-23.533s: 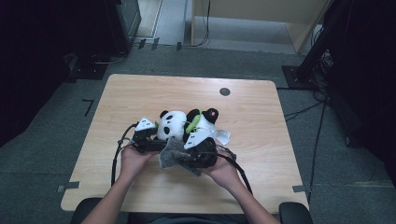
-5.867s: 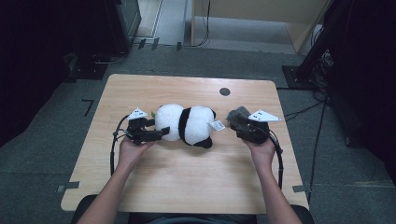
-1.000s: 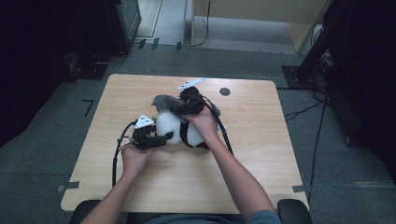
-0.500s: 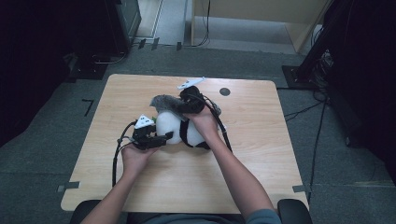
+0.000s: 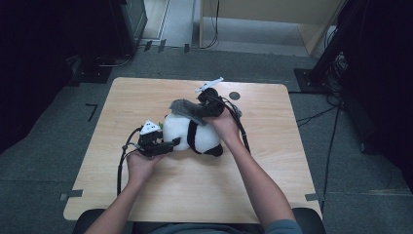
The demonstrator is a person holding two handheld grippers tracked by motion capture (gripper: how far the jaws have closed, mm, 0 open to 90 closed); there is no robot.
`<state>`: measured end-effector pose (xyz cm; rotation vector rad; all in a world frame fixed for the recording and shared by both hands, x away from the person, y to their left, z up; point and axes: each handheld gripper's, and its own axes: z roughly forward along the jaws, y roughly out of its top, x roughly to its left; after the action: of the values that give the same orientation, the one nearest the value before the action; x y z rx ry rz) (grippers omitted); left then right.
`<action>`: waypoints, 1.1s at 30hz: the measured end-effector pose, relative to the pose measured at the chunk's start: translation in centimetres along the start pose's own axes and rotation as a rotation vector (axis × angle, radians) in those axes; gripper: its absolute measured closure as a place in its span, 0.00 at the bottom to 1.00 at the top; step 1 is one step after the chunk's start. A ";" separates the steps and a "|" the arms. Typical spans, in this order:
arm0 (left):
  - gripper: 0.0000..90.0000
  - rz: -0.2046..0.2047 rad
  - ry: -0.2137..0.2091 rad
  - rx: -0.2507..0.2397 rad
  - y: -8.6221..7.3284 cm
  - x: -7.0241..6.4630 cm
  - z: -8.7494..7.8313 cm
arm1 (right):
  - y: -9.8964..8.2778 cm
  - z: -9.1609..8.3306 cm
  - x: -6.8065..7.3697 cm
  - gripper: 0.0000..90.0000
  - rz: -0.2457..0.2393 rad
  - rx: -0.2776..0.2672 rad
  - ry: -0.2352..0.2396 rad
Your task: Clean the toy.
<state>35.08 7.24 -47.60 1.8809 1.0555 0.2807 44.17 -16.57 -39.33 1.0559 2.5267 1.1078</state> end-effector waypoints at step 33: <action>0.38 -0.010 -0.007 -0.002 -0.1 0.2 0.0 | -0.4 -3.8 -1.2 0.81 0.048 -0.124 0.001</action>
<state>35.12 7.39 -47.69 1.8731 1.0587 0.2696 43.18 -19.70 -37.06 1.0879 2.4100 1.2594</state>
